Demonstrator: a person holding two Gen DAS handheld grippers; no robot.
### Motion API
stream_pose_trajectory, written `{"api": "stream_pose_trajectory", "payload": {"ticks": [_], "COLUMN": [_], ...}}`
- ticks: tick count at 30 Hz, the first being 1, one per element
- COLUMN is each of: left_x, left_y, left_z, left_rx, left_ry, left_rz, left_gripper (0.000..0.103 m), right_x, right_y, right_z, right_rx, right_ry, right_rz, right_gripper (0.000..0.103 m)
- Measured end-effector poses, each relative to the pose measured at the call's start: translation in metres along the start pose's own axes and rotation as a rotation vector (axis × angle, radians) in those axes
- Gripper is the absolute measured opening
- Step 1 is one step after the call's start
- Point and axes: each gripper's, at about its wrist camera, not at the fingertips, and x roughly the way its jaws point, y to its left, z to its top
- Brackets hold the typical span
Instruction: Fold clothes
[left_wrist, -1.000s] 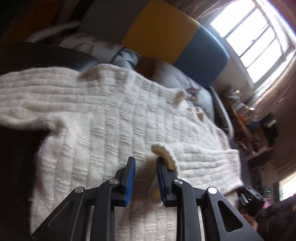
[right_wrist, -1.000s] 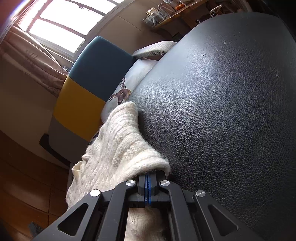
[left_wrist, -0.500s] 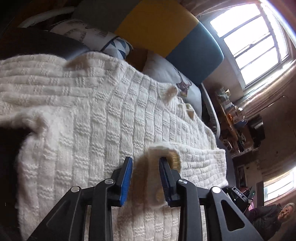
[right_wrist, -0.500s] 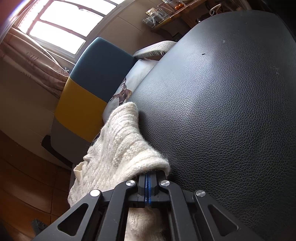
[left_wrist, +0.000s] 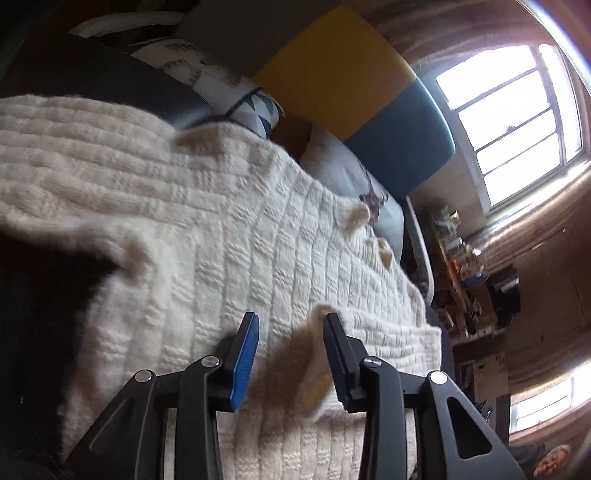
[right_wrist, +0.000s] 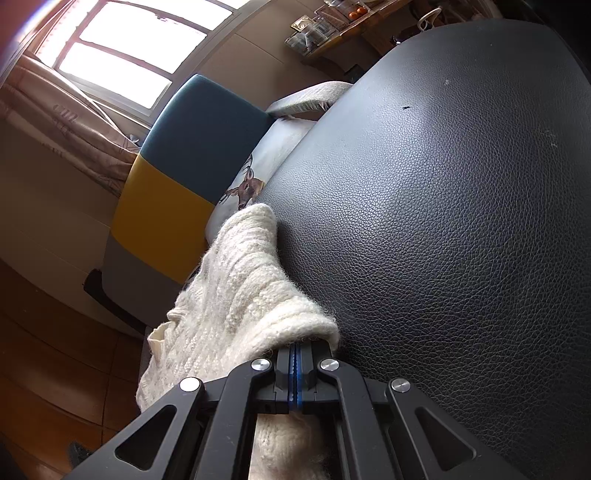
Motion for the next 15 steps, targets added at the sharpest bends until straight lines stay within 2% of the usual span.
{"api": "stream_pose_trajectory", "payload": {"ticks": [2, 5, 8, 10, 13, 15], "left_x": [0.003, 0.014, 0.019, 0.015, 0.001, -0.003], "left_y": [-0.001, -0.009, -0.017, -0.02, -0.014, -0.008], "left_z": [0.0, -0.003, -0.006, -0.006, -0.001, 0.001], "left_rx": [0.01, 0.044, 0.074, 0.077, 0.056, 0.03], "left_ry": [0.021, 0.073, 0.08, 0.07, 0.013, 0.016], "left_rz": [-0.009, -0.014, -0.003, -0.011, -0.013, -0.034], "left_gripper": [0.04, 0.041, 0.041, 0.041, 0.041, 0.041], "right_x": [0.001, 0.004, 0.007, 0.008, 0.007, 0.007], "right_y": [0.005, 0.022, 0.037, 0.04, 0.038, 0.038], "right_z": [0.0, -0.002, -0.005, -0.005, -0.005, -0.005], "right_rx": [-0.026, -0.115, -0.202, -0.222, -0.22, -0.22], "right_ry": [0.002, 0.011, 0.018, 0.019, 0.016, 0.014], "right_rz": [-0.032, -0.127, -0.212, -0.231, -0.23, -0.23], "right_gripper": [0.0, 0.0, 0.0, 0.0, 0.0, 0.0]}}
